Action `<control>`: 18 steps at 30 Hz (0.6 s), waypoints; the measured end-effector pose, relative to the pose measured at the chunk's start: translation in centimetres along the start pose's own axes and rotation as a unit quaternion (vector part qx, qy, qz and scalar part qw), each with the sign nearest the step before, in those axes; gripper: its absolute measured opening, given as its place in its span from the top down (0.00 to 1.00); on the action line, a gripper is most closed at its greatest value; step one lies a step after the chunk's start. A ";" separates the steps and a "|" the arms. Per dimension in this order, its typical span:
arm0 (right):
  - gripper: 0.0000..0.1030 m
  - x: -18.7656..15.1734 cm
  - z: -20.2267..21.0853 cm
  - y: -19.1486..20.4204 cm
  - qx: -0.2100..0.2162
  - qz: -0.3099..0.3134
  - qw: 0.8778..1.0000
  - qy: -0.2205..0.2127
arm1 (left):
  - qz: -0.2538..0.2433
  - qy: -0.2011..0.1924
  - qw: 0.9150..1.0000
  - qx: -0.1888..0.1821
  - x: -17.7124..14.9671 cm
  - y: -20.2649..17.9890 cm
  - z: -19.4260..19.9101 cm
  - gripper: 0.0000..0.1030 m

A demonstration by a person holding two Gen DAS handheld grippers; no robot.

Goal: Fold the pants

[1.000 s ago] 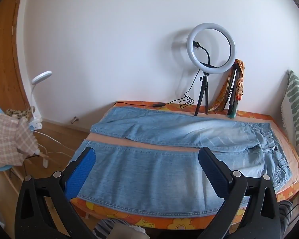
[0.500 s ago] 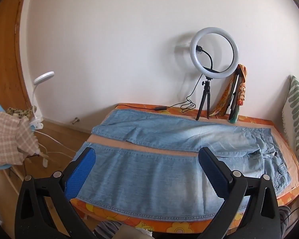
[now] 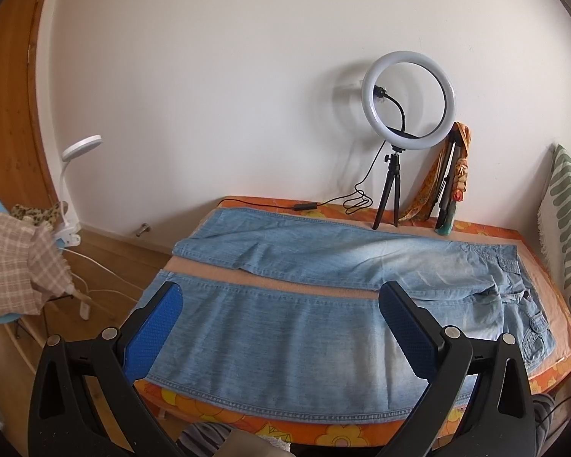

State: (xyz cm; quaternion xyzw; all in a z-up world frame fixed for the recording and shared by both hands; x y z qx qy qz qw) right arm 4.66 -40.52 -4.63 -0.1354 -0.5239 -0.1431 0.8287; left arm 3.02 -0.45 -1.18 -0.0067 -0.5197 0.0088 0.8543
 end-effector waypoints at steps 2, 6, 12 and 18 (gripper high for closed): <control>0.00 0.0 0.0 0.0 0.000 0.000 1.000 0.000 | 0.000 0.000 1.000 0.000 -0.1 -0.1 0.0 0.00; 0.00 -0.1 -0.1 0.1 0.000 0.001 1.000 0.001 | 0.001 0.000 1.000 -0.001 0.0 0.0 -0.1 0.00; 0.00 -0.1 -0.2 0.2 0.001 0.000 1.000 0.002 | 0.001 0.002 1.000 -0.004 0.1 -0.2 -0.4 0.00; 0.00 -0.1 -0.2 0.2 0.002 0.001 1.000 0.002 | 0.003 0.002 1.000 -0.006 0.2 -0.1 -0.6 0.00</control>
Point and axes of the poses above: each gripper's, at about its wrist camera, not at the fingertips, and z roughly against the way its jaws point, y to its left, x to its top, the point moved 3 cm from there along -z, roughly the way its jaws point, and after that the axes turned 4 degrees about -y, right-handed, at the moved point
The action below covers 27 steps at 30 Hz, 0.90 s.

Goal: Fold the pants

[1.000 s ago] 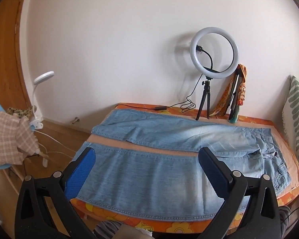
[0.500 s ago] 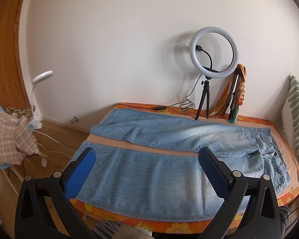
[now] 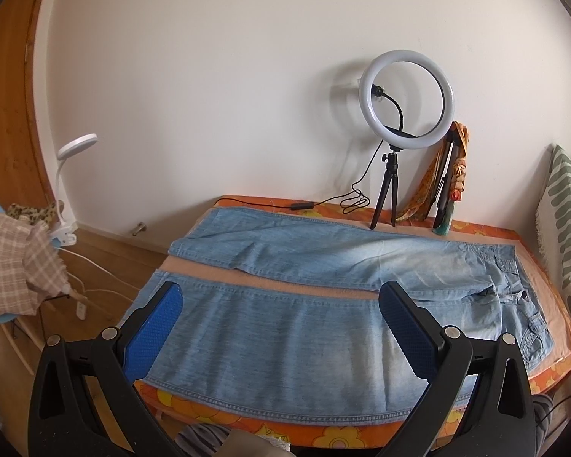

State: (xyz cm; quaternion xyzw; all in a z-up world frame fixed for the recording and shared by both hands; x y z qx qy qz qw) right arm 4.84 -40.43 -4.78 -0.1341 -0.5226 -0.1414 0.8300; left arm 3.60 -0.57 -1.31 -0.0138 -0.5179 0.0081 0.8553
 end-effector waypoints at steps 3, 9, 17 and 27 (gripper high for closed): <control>0.00 -0.1 -0.1 0.1 -0.001 0.003 1.000 -0.001 | -0.001 0.000 1.000 -0.001 -0.1 0.1 0.0 0.00; 0.00 -0.3 -0.2 0.6 0.000 0.003 1.000 -0.001 | 0.001 0.000 1.000 -0.001 -0.1 0.1 -0.1 0.00; 0.00 -0.2 -0.3 0.9 0.000 0.003 1.000 0.000 | 0.002 0.002 1.000 -0.004 -0.1 0.4 -0.3 0.00; 0.00 -0.4 -0.6 1.2 0.000 0.003 1.000 0.001 | -0.001 0.004 1.000 -0.003 -0.2 0.5 -0.8 0.00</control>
Point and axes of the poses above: each gripper's, at about its wrist camera, not at the fingertips, and z roughly against the way its jaws point, y to its left, x to its top, the point moved 3 cm from there along -z, roughly the way its jaws point, and after that the axes turned 4 degrees about -y, right-handed, at the moved point
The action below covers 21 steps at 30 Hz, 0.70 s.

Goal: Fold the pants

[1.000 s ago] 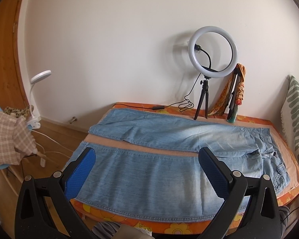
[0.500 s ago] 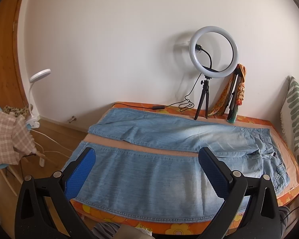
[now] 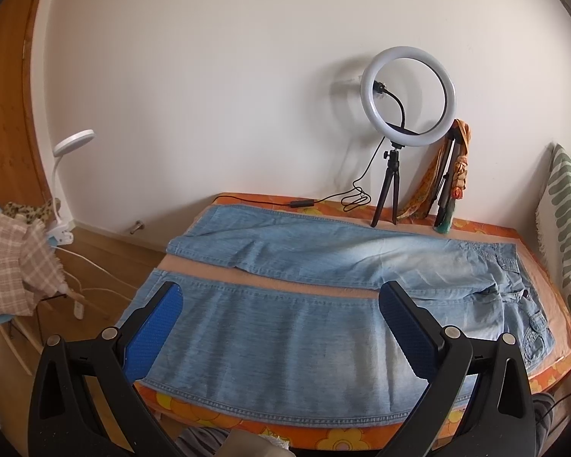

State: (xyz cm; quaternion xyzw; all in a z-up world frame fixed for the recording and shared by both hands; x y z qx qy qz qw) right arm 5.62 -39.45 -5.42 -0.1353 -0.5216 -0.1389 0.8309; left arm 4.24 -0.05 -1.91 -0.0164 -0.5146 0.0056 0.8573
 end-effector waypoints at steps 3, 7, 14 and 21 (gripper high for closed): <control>0.00 -0.1 0.0 0.2 0.000 0.000 1.000 0.000 | 0.000 0.001 1.000 0.001 0.0 0.0 -0.1 0.00; 0.00 -0.2 -0.2 1.2 0.003 -0.004 1.000 0.000 | -0.001 0.003 1.000 0.000 -0.1 -0.1 -0.4 0.00; 0.00 0.2 -1.3 1.5 0.009 -0.007 1.000 0.007 | -0.010 0.012 1.000 0.004 -0.4 0.4 -1.4 0.00; 0.00 1.3 -3.1 2.2 0.035 -0.019 0.999 0.010 | -0.012 0.048 0.999 0.001 -1.1 2.8 -4.2 0.01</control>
Point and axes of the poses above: each gripper's, at about its wrist camera, not at the fingertips, and z roughly against the way its jaws point, y to its left, x to its top, the point moved 3 cm from there along -z, roughly the way its jaws point, and after that the axes turned 4 degrees about -y, right-handed, at the moved point
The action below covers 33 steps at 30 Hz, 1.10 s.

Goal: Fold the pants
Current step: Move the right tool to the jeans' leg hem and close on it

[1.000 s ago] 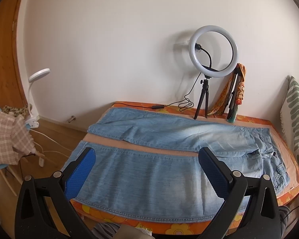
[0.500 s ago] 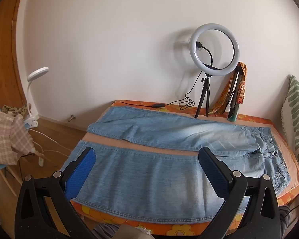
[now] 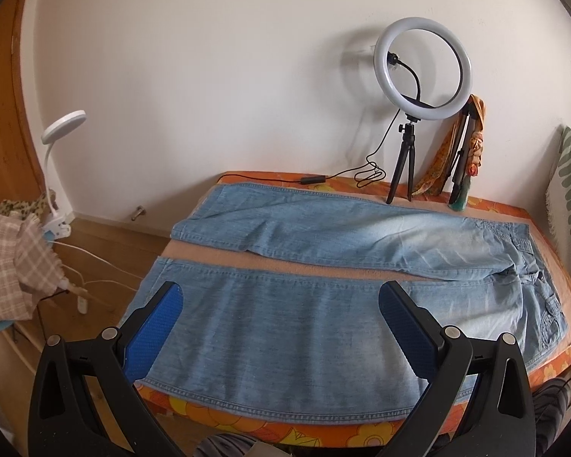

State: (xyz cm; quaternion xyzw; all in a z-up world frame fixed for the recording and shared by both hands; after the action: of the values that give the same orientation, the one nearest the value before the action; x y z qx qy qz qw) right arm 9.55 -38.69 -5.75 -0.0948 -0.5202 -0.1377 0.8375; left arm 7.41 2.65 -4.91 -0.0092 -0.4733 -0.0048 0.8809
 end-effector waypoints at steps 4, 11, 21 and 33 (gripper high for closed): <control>0.00 1.3 -1.8 1.0 0.031 0.004 1.000 0.000 | -0.012 0.012 1.000 0.006 0.2 1.2 -1.6 0.01; 0.00 3.9 -7.7 4.1 0.101 0.022 0.994 0.033 | 0.002 0.015 0.999 -0.047 2.0 3.1 -5.5 0.01; 0.00 7.4 -18.8 8.6 0.175 0.068 0.979 0.075 | 0.027 0.077 0.994 -0.077 5.4 4.8 -15.8 0.16; 0.17 6.2 -34.8 13.7 0.215 0.169 0.945 0.177 | -0.002 0.124 0.987 -0.101 7.6 1.8 -27.3 0.26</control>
State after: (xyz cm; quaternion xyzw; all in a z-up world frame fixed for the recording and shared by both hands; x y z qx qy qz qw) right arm 46.08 -37.06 -15.69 0.0273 -0.3574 0.1064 0.9275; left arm 34.39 3.89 -13.69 -0.0971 -0.3570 -0.0553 0.9274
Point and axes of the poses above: each gripper's, at about its wrist camera, not at the fingertips, and z roughly against the way its jaws point, y to its left, x to its top, the point moved 3 cm from there along -z, roughly the way its jaws point, and after that the axes turned 4 degrees about -y, right-handed, at the moved point
